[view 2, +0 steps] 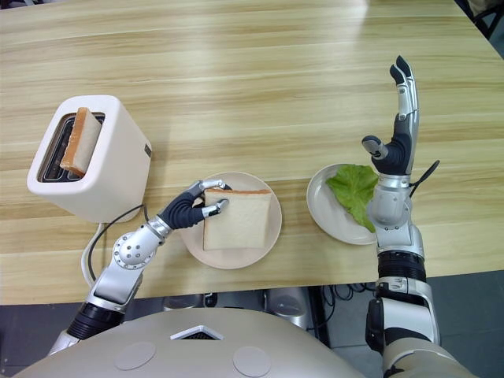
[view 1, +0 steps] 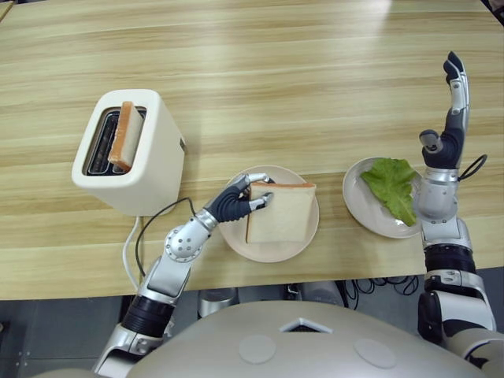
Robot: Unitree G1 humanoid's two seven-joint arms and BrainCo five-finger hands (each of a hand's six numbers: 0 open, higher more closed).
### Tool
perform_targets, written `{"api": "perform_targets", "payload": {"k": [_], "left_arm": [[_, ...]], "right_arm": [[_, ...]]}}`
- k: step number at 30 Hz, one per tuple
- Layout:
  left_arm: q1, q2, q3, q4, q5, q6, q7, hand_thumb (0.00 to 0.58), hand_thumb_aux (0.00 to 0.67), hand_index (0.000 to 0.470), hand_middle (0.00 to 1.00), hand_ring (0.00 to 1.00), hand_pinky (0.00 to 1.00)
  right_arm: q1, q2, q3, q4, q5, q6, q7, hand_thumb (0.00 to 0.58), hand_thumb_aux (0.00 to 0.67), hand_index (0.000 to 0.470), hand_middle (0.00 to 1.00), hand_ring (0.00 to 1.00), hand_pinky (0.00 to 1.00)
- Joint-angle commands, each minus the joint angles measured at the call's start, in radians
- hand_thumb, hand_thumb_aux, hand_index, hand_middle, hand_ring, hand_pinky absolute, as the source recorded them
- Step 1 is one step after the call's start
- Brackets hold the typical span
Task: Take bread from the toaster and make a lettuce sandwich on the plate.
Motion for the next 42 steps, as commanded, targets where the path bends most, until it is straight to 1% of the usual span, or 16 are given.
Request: {"api": "perform_targets", "payload": {"k": [1,5,9,10,11,15,26,32,36,37,39,41,42], "left_arm": [[0.002,0.007,0.003,0.039,0.078,-0.025,0.053,0.58,0.67,0.46,1.0,1.0,1.0],[-0.02,0.013,0.042,0.032,0.144,-0.037,0.125,0.58,0.67,0.46,1.0,1.0,1.0],[-0.028,0.031,0.04,0.035,0.189,-0.038,0.139,0.58,0.67,0.46,1.0,1.0,1.0],[-0.028,0.037,0.032,0.044,0.216,-0.041,0.146,0.571,0.589,0.404,1.0,1.0,1.0],[-0.028,0.043,0.021,0.049,0.242,-0.045,0.152,0.0,0.0,0.0,1.0,1.0,1.0],[-0.023,0.04,0.012,0.048,0.274,-0.043,0.168,0.0,0.0,0.0,1.0,1.0,1.0],[-0.043,0.068,0.063,0.048,0.295,-0.017,0.199,0.0,0.0,0.0,1.0,1.0,1.0],[-0.055,0.083,0.125,-0.034,0.403,0.066,0.262,0.0,0.0,0.0,1.0,1.0,1.0],[-0.061,0.075,0.147,-0.061,0.41,0.091,0.281,0.0,0.0,0.0,1.0,1.0,1.0],[-0.06,0.072,0.145,-0.057,0.404,0.088,0.284,0.0,0.0,0.0,1.0,1.0,1.0],[-0.056,0.063,0.136,-0.052,0.393,0.085,0.283,0.0,0.0,0.0,1.0,1.0,1.0],[-0.047,0.051,0.13,-0.052,0.385,0.07,0.291,0.0,0.0,0.0,1.0,1.0,1.0],[-0.04,0.04,0.133,-0.054,0.373,0.064,0.296,0.0,0.0,0.0,0.71,0.71,0.71]], "right_arm": [[0.002,-0.014,0.004,0.009,-0.001,0.002,-0.002,0.0,0.0,0.0,0.0,0.0,0.0],[0.006,-0.017,0.007,0.01,0.001,0.002,-0.003,0.0,0.0,0.0,0.0,0.0,0.0],[0.007,-0.017,0.009,0.013,-0.001,0.001,-0.006,0.0,0.0,0.0,0.0,0.0,0.0],[0.007,-0.017,0.009,0.013,-0.002,0.001,-0.007,0.0,0.0,0.0,0.0,0.0,0.0],[0.007,-0.017,0.01,0.012,-0.004,-0.001,-0.009,0.0,0.0,0.0,0.0,0.0,0.0],[0.005,-0.02,0.017,0.013,-0.01,-0.005,-0.012,0.0,0.0,0.0,0.0,0.0,0.0],[0.001,-0.019,0.03,0.018,-0.014,-0.005,-0.016,0.0,0.0,0.0,0.0,0.0,0.0],[-0.002,-0.025,0.031,0.023,-0.013,-0.005,-0.018,0.0,0.0,0.0,0.0,0.0,0.0],[0.001,-0.037,0.034,0.035,-0.026,-0.007,-0.018,0.0,0.0,0.0,0.0,0.0,0.0],[0.008,-0.051,0.039,0.036,-0.06,-0.004,-0.03,0.0,0.0,0.0,0.0,0.0,0.0],[0.035,-0.099,0.062,0.021,-0.192,0.014,-0.08,0.0,0.0,0.0,0.0,0.0,0.0],[0.06,-0.158,0.097,0.008,-0.343,0.072,-0.166,0.0,0.0,0.0,0.0,0.0,0.0],[0.07,-0.187,0.115,0.01,-0.4,0.098,-0.207,0.0,0.0,0.0,0.0,0.0,0.0]]}}
